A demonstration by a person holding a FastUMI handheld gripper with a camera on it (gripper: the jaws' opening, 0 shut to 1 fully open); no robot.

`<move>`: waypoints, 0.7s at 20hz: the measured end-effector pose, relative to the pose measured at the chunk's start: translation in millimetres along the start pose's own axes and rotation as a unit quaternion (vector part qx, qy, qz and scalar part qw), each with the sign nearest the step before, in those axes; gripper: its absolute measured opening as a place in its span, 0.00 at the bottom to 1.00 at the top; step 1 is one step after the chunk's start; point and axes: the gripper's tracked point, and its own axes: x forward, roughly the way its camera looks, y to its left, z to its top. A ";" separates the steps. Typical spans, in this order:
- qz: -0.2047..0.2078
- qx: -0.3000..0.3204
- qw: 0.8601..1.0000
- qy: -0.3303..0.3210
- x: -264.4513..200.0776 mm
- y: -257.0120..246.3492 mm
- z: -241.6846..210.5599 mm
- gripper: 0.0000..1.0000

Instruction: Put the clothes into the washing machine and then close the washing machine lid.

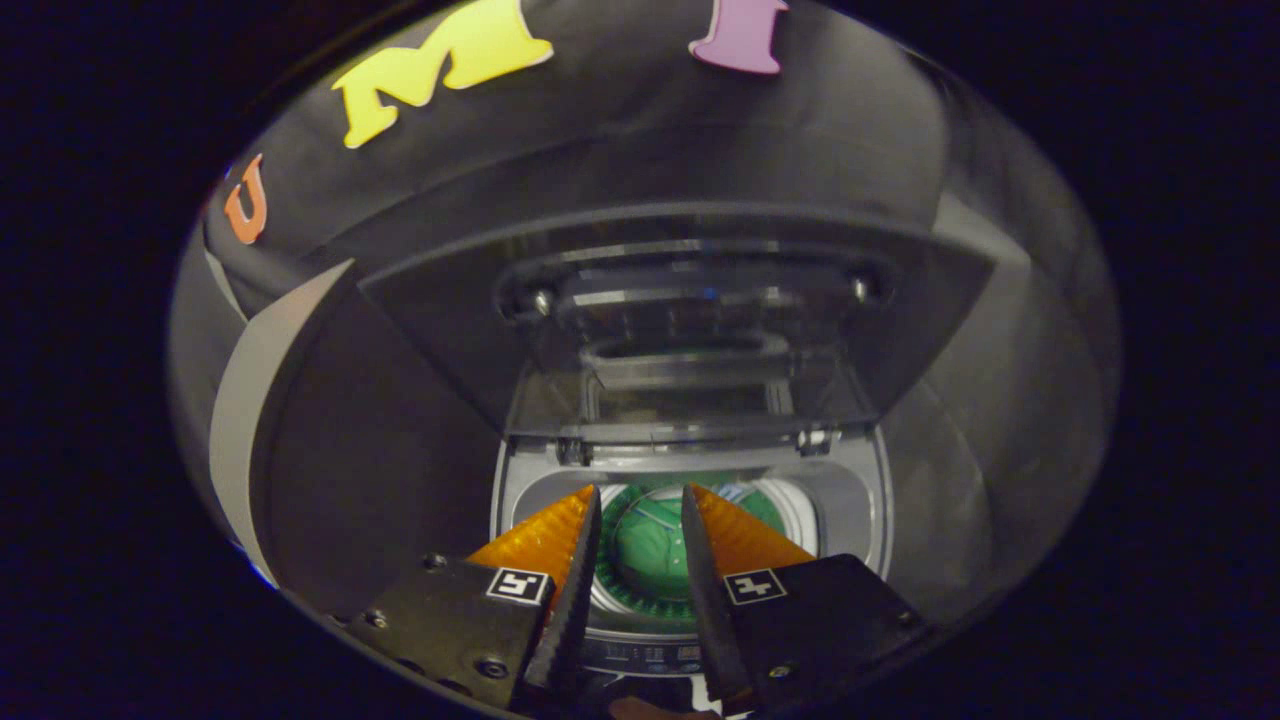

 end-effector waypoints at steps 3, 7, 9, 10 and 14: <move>-0.013 -0.030 0.999 -0.027 -15.7 4.0 31.3 0.51; 0.002 -0.026 0.997 -0.079 -38.2 19.7 82.2 0.65; -0.004 -0.033 0.995 -0.095 -45.9 18.7 103.8 0.67; -0.009 -0.039 0.994 -0.103 -48.4 17.8 115.1 0.67; -0.002 -0.046 0.992 -0.117 -50.2 25.8 159.1 0.67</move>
